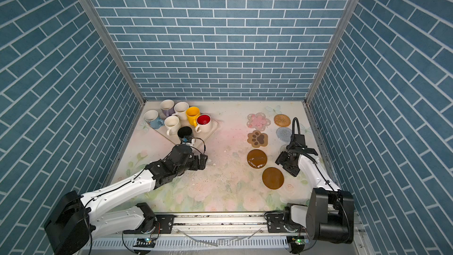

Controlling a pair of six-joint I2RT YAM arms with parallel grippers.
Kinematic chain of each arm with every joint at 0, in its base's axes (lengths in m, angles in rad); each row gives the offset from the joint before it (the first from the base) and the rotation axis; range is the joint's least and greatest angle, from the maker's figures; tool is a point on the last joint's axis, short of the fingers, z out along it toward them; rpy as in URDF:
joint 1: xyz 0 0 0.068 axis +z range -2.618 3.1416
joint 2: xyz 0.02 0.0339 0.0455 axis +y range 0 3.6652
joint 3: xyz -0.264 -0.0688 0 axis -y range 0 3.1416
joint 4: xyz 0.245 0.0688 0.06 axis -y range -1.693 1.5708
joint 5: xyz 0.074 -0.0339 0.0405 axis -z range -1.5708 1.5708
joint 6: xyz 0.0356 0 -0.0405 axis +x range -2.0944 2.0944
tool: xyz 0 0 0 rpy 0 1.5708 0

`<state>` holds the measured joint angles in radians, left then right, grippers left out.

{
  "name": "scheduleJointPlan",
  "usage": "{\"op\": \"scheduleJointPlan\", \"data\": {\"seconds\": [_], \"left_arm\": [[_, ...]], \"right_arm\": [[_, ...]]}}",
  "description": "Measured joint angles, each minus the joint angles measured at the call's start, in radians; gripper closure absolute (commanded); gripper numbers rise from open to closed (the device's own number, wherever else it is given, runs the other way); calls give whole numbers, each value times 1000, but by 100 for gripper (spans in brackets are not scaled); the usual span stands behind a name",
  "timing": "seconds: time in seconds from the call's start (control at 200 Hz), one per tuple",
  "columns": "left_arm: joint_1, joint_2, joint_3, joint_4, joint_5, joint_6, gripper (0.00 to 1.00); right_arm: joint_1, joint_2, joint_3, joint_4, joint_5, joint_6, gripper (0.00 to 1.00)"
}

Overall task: Place cups on coasters
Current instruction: Move the coaster to the bottom-right of the table.

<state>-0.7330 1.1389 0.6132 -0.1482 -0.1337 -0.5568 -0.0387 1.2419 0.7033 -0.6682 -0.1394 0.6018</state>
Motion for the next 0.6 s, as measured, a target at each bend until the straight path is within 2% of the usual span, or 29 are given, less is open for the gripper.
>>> {"op": "scheduleJointPlan", "data": {"seconds": [0.18, 0.415, 0.595], "left_arm": [[0, -5, 0, -10, 0, 0, 1], [0, -27, -1, -14, 0, -5, 1], [0, -30, -2, -15, -1, -9, 1]], "right_arm": [[-3, 23, -68, 49, -39, -1, 30], [10, 45, -97, 105, -83, -8, 40], [47, 15, -127, 138, -96, -7, 43]]}}
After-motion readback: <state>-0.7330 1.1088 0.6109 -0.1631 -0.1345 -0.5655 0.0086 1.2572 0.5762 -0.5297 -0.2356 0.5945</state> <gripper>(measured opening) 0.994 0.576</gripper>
